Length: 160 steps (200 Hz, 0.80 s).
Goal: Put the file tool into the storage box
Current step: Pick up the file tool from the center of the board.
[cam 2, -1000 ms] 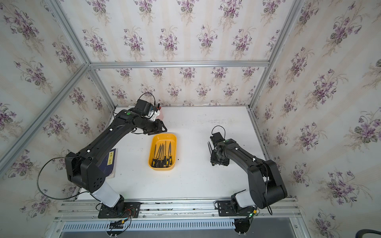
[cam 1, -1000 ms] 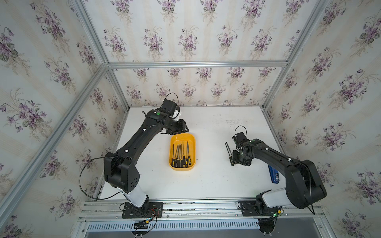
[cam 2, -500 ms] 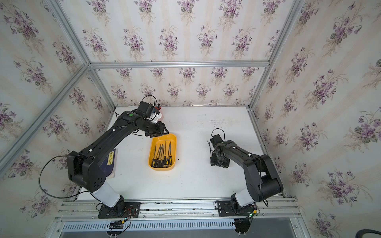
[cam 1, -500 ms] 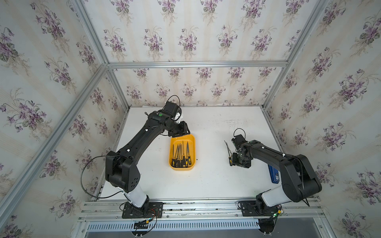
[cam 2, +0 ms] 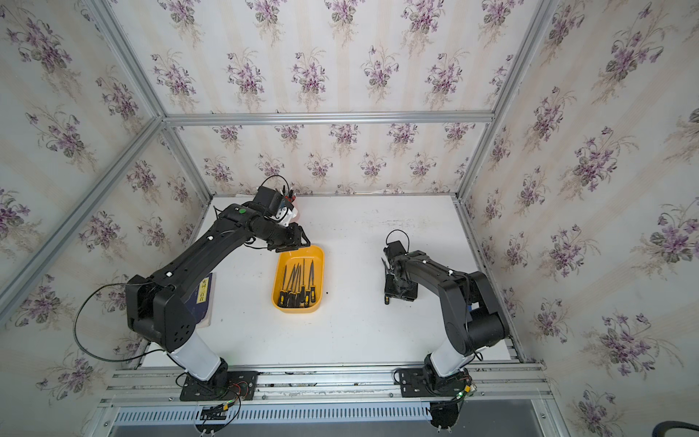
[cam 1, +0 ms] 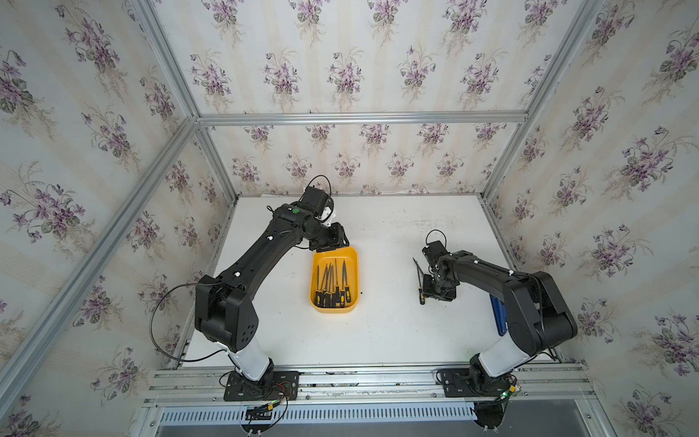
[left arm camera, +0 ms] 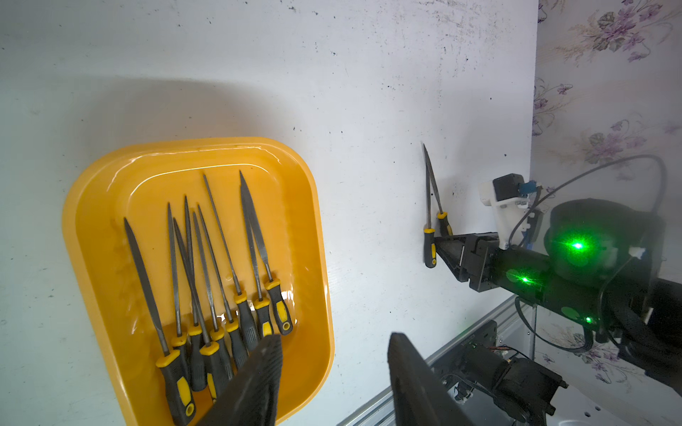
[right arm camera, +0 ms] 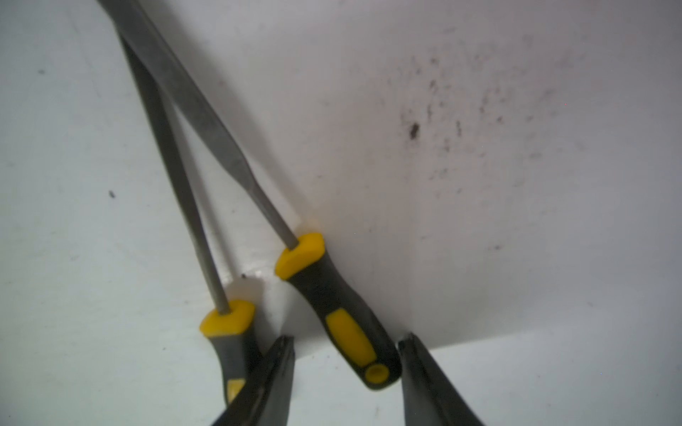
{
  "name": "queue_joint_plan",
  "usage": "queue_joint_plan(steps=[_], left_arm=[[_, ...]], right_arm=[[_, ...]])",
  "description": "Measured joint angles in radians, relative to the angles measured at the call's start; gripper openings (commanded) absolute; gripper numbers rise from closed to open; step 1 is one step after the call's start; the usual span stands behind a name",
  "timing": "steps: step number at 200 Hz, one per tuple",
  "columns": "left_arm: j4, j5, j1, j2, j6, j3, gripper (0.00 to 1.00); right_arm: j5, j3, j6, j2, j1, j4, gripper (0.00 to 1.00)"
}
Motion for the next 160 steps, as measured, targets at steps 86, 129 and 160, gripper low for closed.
queue_joint_plan(steps=[86,129,160], left_arm=[[0.006,0.012,0.000,0.014,0.000,-0.008,0.52],[0.013,0.054,0.000,0.015,0.002,-0.010,0.52],[0.015,0.074,0.000,0.019,0.004,-0.012,0.52]], right_arm=[[-0.024,0.056,-0.107,0.071,-0.030,-0.010,0.29],[-0.042,0.029,-0.147,0.043,-0.034,0.025,0.23],[-0.075,0.001,-0.175,0.000,-0.036,0.058,0.15]])
